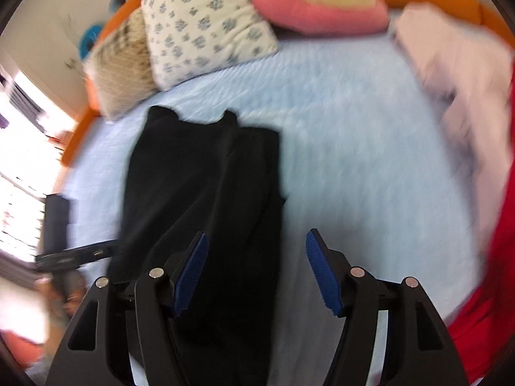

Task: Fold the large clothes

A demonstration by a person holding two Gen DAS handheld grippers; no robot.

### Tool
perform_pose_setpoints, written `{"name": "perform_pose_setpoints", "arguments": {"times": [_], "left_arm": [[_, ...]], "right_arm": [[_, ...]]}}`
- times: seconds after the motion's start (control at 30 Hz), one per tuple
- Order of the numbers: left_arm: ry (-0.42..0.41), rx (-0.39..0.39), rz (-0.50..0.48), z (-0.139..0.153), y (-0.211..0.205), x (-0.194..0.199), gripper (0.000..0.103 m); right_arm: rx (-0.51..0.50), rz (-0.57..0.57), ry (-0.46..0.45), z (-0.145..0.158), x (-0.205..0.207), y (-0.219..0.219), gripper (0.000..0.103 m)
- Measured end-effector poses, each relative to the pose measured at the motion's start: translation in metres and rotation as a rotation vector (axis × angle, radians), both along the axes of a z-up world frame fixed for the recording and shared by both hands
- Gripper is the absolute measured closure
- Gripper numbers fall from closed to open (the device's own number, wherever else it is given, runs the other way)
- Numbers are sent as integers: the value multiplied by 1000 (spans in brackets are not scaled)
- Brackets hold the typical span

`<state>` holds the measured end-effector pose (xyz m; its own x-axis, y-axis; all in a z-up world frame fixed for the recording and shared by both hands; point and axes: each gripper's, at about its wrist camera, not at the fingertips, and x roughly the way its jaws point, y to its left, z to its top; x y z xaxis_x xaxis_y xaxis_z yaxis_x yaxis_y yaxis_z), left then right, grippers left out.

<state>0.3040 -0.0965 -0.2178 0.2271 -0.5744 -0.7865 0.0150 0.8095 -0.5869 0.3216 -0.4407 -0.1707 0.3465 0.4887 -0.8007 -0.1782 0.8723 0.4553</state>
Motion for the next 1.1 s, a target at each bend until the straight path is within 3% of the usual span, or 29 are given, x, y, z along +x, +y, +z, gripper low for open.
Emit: {"name": "perform_pose_setpoints", "arguments": {"times": [0.1, 0.23, 0.47, 0.53, 0.6, 0.7, 0.87, 1.03, 1.1], "left_arm": [[-7, 84, -18, 1, -23, -1, 12], [8, 8, -8, 4, -31, 5, 12], [16, -109, 5, -14, -16, 4, 17], [9, -90, -10, -12, -17, 3, 18], [6, -81, -17, -10, -14, 2, 18], [10, -104, -9, -11, -8, 1, 22], [12, -131, -12, -13, 1, 0, 27], [0, -79, -23, -11, -14, 3, 24], [-8, -61, -29, -10, -21, 4, 21]], "right_arm": [[110, 48, 84, -16, -9, -8, 39], [120, 65, 142, -34, -15, -13, 35], [405, 56, 266, -71, -9, -17, 33], [430, 61, 272, -75, -5, -7, 31], [519, 65, 285, -77, -1, 1, 31], [583, 51, 299, -79, 5, 2, 28], [796, -35, 327, -92, 9, -18, 27], [745, 4, 308, -82, 15, 0, 17], [678, 30, 309, -76, 20, 12, 16]]}}
